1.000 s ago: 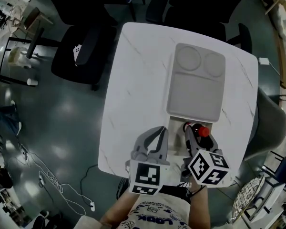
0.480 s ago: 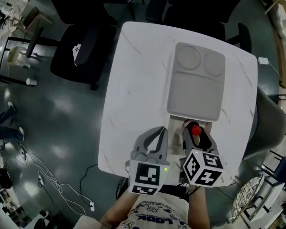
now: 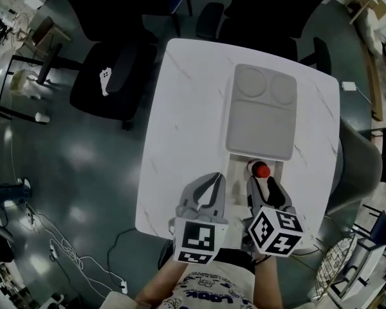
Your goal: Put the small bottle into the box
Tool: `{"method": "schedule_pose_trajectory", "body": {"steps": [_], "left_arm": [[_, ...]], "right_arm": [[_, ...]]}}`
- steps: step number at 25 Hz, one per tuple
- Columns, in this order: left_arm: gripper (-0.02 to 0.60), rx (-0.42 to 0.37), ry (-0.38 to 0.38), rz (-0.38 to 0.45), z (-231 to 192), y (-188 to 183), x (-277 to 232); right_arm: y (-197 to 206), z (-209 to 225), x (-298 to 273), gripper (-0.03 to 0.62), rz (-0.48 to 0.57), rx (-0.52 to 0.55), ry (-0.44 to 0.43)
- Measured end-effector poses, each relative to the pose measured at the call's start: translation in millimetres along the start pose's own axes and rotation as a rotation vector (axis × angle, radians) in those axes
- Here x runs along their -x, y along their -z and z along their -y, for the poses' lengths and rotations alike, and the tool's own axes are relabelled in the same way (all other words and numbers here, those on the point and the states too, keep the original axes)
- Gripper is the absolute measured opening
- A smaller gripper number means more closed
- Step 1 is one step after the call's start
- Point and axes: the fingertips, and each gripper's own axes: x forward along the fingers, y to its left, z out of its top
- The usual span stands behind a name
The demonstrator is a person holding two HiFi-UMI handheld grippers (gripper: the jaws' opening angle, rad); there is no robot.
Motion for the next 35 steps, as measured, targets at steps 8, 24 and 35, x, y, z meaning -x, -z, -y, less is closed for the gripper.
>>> {"method": "schedule_pose_trajectory", "body": {"steps": [8, 24, 35], "left_arm": [[0.02, -0.036, 0.011, 0.073, -0.2, -17.8, 26.8], [0.02, -0.117, 0.056, 0.239, 13.7, -71.3, 78.9], [0.02, -0.14, 0.061, 0.296, 18.1, -87.1, 98.5]], "right_arm": [[-11.3, -26.2, 31.3, 0.118, 0.131, -0.015, -0.027], [-36.6, -64.2, 101.8, 0.063, 0.314, 0.033, 0.007], [-50.5, -73.0, 129.3, 0.051, 0.397, 0.074, 0.018]]}}
